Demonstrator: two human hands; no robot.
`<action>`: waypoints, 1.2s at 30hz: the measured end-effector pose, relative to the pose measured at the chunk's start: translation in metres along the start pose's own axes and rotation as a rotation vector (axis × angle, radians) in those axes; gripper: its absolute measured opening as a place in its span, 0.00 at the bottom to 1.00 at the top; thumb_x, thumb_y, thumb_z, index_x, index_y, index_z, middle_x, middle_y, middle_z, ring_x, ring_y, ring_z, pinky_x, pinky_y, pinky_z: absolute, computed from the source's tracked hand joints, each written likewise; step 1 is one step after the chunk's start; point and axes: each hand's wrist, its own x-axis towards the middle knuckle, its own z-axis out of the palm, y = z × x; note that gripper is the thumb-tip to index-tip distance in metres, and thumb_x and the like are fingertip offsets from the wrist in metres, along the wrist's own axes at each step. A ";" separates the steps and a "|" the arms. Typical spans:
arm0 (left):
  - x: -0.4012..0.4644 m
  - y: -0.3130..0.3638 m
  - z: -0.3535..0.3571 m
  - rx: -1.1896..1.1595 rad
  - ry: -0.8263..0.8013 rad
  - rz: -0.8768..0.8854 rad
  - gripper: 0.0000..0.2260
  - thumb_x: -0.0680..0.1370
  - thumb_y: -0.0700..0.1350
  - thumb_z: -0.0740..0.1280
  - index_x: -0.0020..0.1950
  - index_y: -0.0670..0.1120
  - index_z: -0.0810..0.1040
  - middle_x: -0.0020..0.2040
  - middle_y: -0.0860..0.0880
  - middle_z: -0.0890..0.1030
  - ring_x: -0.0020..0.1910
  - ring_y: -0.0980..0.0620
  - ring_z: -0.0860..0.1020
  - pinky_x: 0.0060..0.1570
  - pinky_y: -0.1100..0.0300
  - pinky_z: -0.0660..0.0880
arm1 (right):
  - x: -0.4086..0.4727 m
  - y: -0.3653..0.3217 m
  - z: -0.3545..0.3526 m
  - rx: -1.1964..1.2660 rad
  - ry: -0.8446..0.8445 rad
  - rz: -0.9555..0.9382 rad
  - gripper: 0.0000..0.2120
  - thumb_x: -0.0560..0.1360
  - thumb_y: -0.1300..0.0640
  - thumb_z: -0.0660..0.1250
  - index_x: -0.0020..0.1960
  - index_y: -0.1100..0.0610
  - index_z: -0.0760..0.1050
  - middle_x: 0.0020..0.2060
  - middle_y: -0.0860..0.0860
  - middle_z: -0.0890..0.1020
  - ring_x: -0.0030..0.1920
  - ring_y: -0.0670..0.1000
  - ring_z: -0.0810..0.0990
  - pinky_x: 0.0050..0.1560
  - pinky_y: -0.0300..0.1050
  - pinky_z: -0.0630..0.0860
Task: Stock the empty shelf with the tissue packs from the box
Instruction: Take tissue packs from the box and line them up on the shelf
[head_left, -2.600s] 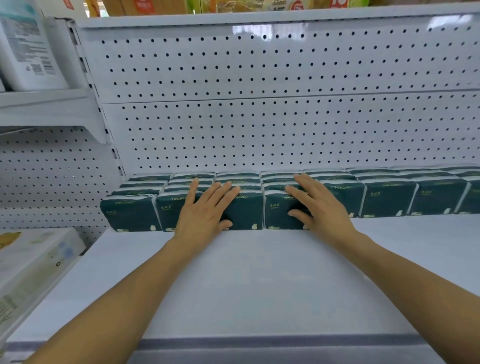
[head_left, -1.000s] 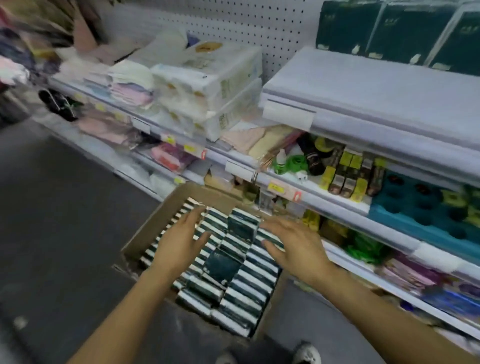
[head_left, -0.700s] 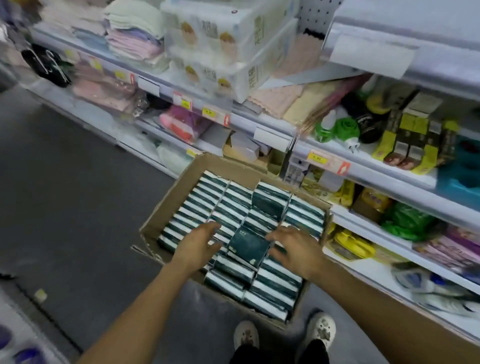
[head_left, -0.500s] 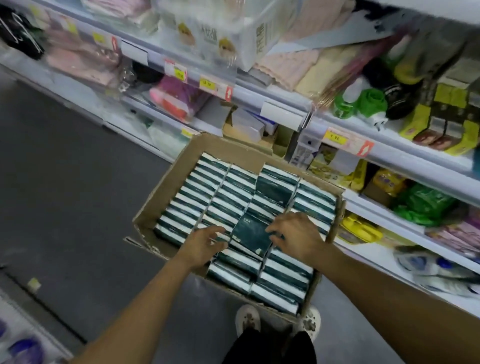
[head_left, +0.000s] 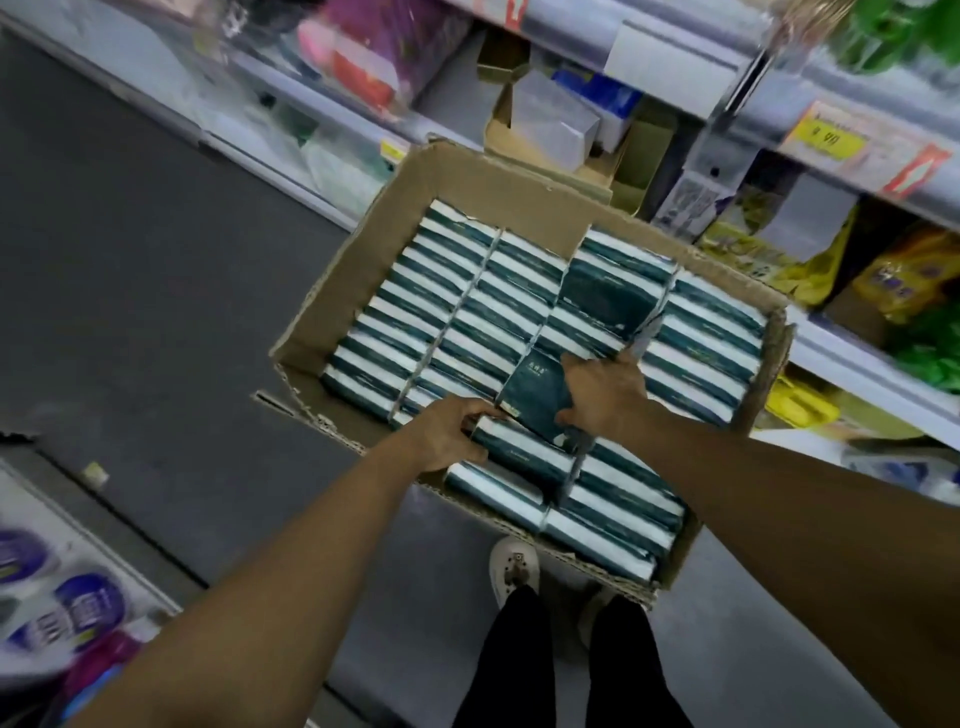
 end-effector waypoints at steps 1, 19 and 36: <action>0.001 -0.002 0.002 -0.021 0.009 -0.008 0.25 0.74 0.42 0.75 0.69 0.52 0.74 0.73 0.48 0.70 0.71 0.47 0.68 0.68 0.57 0.67 | 0.002 -0.001 -0.001 0.014 -0.010 0.016 0.28 0.72 0.39 0.69 0.61 0.57 0.67 0.49 0.52 0.81 0.53 0.55 0.78 0.57 0.50 0.64; -0.100 0.126 -0.060 -0.613 0.496 0.291 0.11 0.81 0.51 0.65 0.56 0.45 0.78 0.52 0.45 0.83 0.53 0.49 0.82 0.57 0.50 0.78 | -0.136 0.091 -0.122 1.115 0.533 0.102 0.14 0.69 0.49 0.77 0.49 0.53 0.77 0.42 0.46 0.81 0.42 0.45 0.81 0.45 0.46 0.78; -0.177 0.411 -0.027 -0.452 0.545 0.675 0.12 0.81 0.53 0.64 0.48 0.44 0.77 0.43 0.49 0.82 0.41 0.55 0.80 0.38 0.63 0.72 | -0.381 0.258 -0.166 1.051 1.006 0.190 0.11 0.71 0.46 0.73 0.47 0.51 0.77 0.39 0.48 0.82 0.41 0.49 0.82 0.42 0.51 0.79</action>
